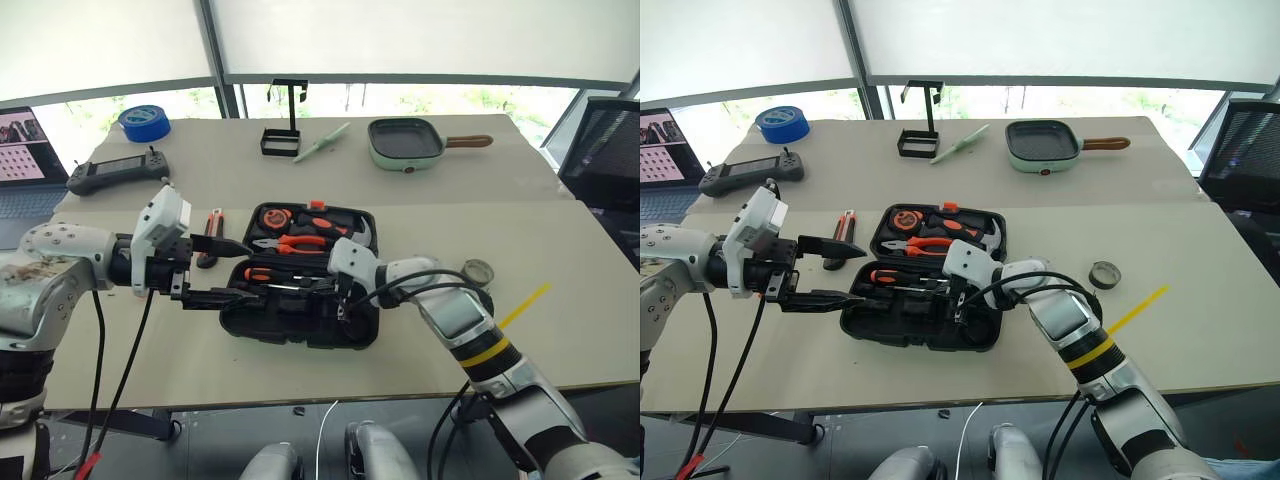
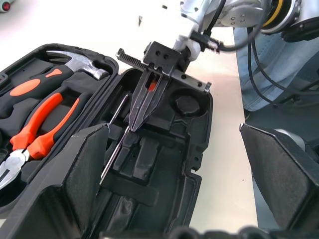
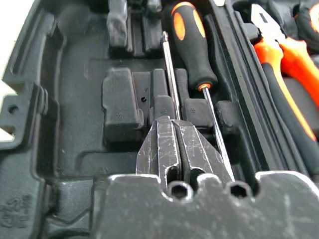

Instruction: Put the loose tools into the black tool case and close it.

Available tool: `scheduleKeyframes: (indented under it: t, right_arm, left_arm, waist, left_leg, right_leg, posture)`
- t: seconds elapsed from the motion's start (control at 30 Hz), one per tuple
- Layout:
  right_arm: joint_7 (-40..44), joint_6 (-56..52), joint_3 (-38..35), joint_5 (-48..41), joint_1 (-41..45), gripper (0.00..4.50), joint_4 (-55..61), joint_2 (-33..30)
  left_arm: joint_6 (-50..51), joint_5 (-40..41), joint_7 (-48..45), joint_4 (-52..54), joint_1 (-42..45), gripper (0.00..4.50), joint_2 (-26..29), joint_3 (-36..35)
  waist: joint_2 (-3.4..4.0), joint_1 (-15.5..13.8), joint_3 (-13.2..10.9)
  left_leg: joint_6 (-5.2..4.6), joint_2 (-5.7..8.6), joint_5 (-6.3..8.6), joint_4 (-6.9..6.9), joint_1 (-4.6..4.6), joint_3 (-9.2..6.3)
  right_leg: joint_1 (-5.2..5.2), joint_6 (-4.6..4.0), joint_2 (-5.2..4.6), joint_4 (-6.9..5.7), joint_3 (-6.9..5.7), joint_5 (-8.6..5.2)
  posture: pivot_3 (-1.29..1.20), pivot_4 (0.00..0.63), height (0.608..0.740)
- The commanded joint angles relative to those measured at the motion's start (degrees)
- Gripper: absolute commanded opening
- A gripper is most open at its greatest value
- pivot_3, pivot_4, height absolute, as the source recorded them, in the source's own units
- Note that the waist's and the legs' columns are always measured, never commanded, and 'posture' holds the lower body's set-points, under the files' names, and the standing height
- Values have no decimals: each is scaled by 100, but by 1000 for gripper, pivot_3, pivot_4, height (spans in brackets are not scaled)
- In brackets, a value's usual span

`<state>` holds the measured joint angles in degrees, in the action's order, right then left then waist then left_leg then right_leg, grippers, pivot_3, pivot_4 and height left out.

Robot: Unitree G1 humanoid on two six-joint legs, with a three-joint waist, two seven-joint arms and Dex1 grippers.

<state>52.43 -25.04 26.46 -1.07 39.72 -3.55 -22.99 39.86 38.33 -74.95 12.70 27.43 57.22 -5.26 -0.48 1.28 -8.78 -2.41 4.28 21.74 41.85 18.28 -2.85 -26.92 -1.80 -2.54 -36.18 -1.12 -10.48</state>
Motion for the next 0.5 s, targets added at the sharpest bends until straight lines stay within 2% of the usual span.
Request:
scheduleKeyframes:
  t: [0.03,0.13,0.27,0.43,0.5]
  right_arm:
    - [-141,-543,-343,-205,35,29,-62,208]
    - [32,-855,-625,-482,176,29,279,197]
    - [348,-2031,-1481,-1936,343,29,1328,429]
    - [411,-2598,-2220,-2833,475,29,1962,119]
    - [546,-2615,-2374,-3031,385,467,2128,-176]
  left_arm:
    - [-110,-24,-14,53,84,4500,12,-30]
    - [-122,-35,-13,43,53,4500,13,-41]
    - [-46,-17,154,22,-74,4500,9,-185]
    - [248,53,784,107,-730,4500,74,-904]
    - [280,-100,1204,224,-1308,4500,-5,-1407]
  waist:
    - [0,-3,0]
    - [0,-9,0]
    - [1,-26,-2]
    - [2,-13,-2]
    - [2,-18,-2]
  left_leg:
    - [1,0,-1,0,0,1]
    - [5,0,-3,0,1,2]
    - [5,-1,-3,-1,21,-1]
    - [4,-1,-3,-12,25,-7]
    - [4,-1,-3,-14,25,-9]
  right_leg:
    - [0,-4,0,0,3,2]
    - [-6,-8,2,-7,9,5]
    - [-24,-8,3,-5,6,5]
    - [-33,-7,7,3,-6,5]
    - [-32,-7,6,7,-13,5]
  posture:
    - [0,150,740]
    - [0,150,740]
    - [0,150,740]
    - [0,150,740]
    - [0,150,740]
